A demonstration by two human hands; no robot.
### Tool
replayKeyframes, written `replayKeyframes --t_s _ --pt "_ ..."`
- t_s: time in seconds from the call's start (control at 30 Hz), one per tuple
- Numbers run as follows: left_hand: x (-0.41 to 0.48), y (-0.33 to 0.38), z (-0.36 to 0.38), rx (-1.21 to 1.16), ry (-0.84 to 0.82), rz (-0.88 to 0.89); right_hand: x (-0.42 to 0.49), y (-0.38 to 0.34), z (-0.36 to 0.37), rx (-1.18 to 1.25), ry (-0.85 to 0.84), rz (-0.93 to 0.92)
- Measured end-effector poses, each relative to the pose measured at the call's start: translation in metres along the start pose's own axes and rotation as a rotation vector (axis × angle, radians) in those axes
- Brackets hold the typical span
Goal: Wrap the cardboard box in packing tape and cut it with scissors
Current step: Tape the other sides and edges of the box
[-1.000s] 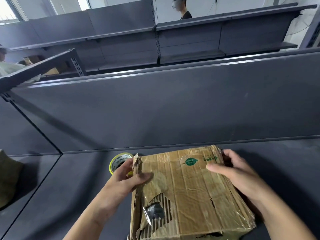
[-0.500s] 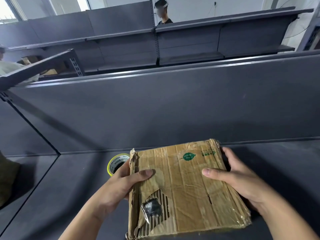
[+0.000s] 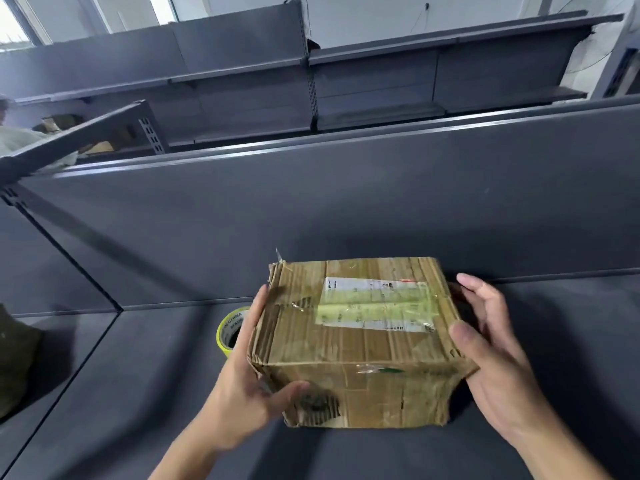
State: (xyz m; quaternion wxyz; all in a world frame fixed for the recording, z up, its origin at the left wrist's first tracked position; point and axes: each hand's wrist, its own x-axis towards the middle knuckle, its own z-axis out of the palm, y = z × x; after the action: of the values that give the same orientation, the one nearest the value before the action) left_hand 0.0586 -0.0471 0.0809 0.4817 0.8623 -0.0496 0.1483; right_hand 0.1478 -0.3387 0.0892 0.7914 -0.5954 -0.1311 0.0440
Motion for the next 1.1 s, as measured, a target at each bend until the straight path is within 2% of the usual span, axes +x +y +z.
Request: replayKeyframes --t_s 0.2,0.33,0.6,0.77,0.83,0.93,1.0,1.1 --pt "0.004 -0.001 0.000 -0.136 -0.016 -0.091 0.000 0.004 0.004 0.014 -0.014 0.044" --pt "0.012 -0.003 0.001 -0.153 -0.049 -0.069 0.001 0.006 0.004 0.019 -0.015 0.057" --pt "0.009 -0.002 -0.002 -0.223 -0.081 -0.197 0.000 0.007 0.005 0.015 -0.013 0.036" --pt "0.009 0.005 0.002 -0.178 0.003 -0.122 -0.002 0.011 -0.003 0.003 -0.080 0.008" --pt "0.010 0.007 0.005 -0.224 0.047 -0.142 -0.003 0.006 -0.008 0.019 -0.175 0.053" --pt "0.014 0.015 0.003 -0.361 0.167 -0.214 0.000 -0.006 -0.009 -0.057 -0.227 0.065" --pt "0.019 0.024 -0.003 -0.403 0.205 -0.239 0.004 -0.014 -0.006 -0.166 -0.178 0.043" --pt "0.026 0.033 -0.015 -0.453 0.157 -0.289 0.012 -0.023 0.003 -0.280 -0.013 -0.015"
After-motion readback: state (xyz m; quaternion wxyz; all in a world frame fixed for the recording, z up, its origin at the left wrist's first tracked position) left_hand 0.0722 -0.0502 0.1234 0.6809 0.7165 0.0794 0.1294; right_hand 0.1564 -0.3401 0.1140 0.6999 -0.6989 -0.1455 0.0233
